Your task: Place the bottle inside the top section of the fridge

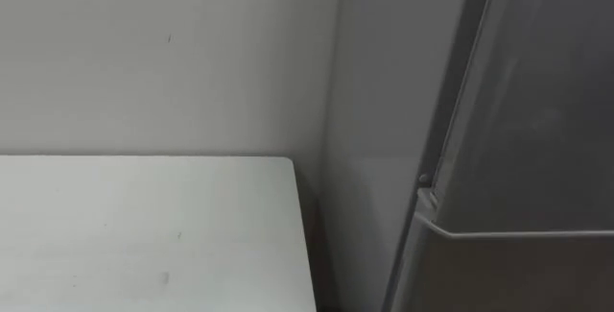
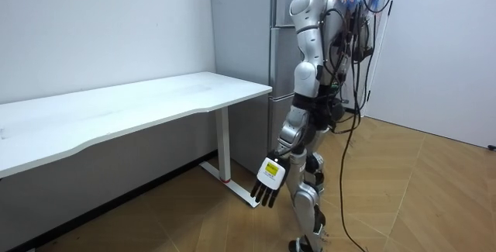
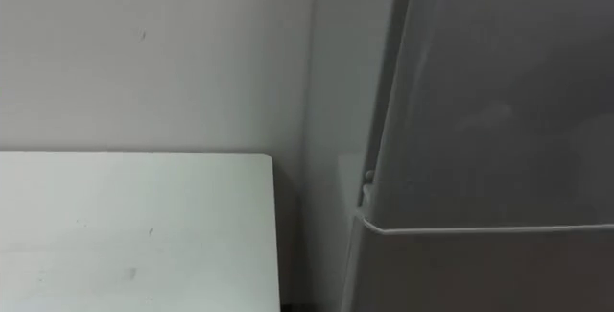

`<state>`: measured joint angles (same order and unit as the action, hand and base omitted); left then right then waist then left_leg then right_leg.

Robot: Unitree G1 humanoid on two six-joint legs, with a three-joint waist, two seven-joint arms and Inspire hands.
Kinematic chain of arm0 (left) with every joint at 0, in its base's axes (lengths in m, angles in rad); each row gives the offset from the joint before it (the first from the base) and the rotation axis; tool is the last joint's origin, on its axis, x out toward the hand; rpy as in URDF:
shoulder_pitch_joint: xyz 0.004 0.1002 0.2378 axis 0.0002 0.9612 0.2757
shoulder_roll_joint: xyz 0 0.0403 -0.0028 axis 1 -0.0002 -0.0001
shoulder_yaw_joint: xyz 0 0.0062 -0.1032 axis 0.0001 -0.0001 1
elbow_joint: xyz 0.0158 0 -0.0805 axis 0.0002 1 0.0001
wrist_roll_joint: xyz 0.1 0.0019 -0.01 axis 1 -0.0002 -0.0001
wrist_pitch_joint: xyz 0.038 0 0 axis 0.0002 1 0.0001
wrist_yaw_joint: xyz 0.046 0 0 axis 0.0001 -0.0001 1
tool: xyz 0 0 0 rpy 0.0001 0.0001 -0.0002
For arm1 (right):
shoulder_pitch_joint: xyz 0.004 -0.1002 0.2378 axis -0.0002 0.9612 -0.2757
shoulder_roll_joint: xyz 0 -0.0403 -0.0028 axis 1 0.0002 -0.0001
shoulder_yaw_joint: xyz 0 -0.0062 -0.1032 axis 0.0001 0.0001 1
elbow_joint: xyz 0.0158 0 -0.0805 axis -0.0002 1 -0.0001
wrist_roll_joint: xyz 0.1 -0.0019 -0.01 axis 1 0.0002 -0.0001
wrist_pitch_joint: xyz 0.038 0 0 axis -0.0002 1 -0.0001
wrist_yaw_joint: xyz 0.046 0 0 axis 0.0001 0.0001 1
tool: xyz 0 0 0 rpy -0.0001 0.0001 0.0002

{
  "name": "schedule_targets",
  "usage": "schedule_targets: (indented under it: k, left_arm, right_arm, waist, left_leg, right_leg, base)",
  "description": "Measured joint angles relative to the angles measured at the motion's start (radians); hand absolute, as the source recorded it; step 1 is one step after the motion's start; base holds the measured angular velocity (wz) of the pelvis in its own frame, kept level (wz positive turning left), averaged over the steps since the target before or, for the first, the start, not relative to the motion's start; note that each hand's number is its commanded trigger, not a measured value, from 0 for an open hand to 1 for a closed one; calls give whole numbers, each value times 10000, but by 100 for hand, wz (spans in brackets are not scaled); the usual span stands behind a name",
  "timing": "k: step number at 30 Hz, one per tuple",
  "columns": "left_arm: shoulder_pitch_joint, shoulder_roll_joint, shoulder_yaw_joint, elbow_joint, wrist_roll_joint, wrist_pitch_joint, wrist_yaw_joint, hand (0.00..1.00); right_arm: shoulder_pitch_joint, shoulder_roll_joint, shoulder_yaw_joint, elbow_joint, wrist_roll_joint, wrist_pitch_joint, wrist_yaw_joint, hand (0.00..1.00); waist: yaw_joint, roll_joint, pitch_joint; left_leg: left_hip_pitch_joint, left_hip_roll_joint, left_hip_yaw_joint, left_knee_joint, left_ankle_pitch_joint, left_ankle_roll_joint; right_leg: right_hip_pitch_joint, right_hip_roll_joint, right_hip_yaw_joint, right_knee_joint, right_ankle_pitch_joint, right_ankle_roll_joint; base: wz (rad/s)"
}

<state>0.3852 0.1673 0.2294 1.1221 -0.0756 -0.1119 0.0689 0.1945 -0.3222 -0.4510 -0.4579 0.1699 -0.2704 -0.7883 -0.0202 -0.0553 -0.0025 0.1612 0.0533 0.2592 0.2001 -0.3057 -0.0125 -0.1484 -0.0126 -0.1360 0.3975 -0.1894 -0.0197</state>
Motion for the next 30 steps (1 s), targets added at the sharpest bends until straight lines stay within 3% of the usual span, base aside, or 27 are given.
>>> schedule_targets:
  k: [10,24,30]
  left_arm:
    - [7,24,0,176,6,41,-11,0]
    - [-23,117,-199,138,101,43,-18,0]
    - [-257,136,-438,-29,217,398,-126,0]
  right_arm:
    - [-2,-3,335,-61,-230,4,491,0]
    - [-211,0,1468,-209,-633,98,2066,0]
    - [-533,35,1795,300,-1538,110,2320,0]
  waist:
    - [65,-29,45]
    - [174,53,17]
    - [241,8,83]
  left_leg:
    - [62,19,-25,31,-1,-2]
    - [53,37,-159,-94,-3,-7]
    - [53,25,-154,10,-8,-2]
  right_leg:
    - [95,19,-7,4,30,-28]
    - [147,37,-62,-34,99,-21]
    - [164,13,-69,-70,99,-20]
  base:
    - [0]
    - [2]
    - [0]
